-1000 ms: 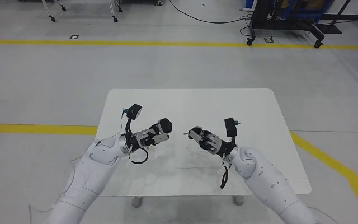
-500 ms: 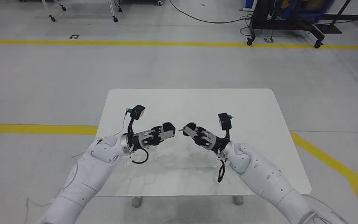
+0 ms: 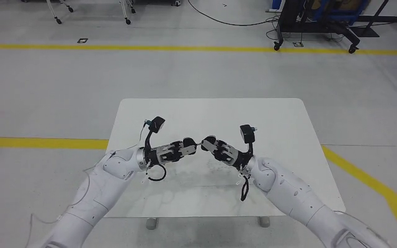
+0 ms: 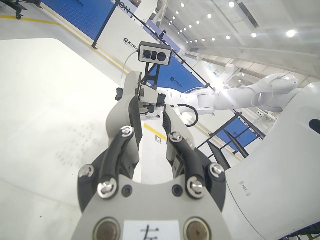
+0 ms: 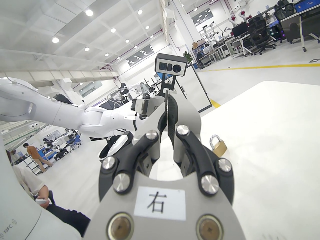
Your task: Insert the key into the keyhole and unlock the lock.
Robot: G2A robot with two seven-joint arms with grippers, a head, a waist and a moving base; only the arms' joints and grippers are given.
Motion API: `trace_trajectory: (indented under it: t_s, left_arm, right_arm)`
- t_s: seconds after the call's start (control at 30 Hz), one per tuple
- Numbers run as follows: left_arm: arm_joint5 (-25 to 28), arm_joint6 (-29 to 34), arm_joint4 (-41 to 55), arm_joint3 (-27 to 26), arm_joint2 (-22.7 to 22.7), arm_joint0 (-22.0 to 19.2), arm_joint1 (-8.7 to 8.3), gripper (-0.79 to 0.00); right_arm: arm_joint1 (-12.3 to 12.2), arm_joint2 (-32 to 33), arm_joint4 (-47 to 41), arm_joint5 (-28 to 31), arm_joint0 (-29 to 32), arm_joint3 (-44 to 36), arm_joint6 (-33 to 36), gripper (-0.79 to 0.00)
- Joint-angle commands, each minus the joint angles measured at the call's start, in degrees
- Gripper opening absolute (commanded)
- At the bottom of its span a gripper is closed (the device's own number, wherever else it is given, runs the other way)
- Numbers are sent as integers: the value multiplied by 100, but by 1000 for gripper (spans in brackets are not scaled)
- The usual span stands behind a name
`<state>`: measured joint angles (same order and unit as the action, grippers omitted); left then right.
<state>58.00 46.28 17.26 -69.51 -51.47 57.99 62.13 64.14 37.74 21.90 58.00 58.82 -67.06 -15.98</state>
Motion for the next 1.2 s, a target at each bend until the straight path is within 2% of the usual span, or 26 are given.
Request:
trace_trajectory:
  t_s: [0.0,0.23,0.53,0.93,1.0,1.03,1.07,1.17]
  left_arm:
    - [0,0,-5,13,8,-6,1,-625]
    - [0,0,46,90,-5,-36,8,-576]
    - [0,0,152,98,-60,-15,1,-566]
    - [0,-3,1,99,-13,-25,31,-582]
    - [0,0,4,102,-18,-23,37,-606]
    - [0,-1,12,105,-19,-21,40,-653]
    - [0,0,9,111,-24,-22,42,-785]
    - [0,0,-32,116,-13,-21,52,-785]
  right_arm:
    - [-6,-66,-30,0,-38,4,-19,-785]
    - [-30,-292,-106,0,-180,62,-135,-785]
    - [-184,-274,155,0,-128,-80,-691,-785]
    - [-166,-925,-353,0,-424,-29,-475,-785]
    - [-159,-982,-393,0,-468,-2,-472,-785]
    - [-158,-1006,-408,0,-485,8,-476,-785]
    - [-157,-1028,-426,0,-497,14,-487,-785]
    - [-157,-1088,-441,0,-528,28,-508,-785]
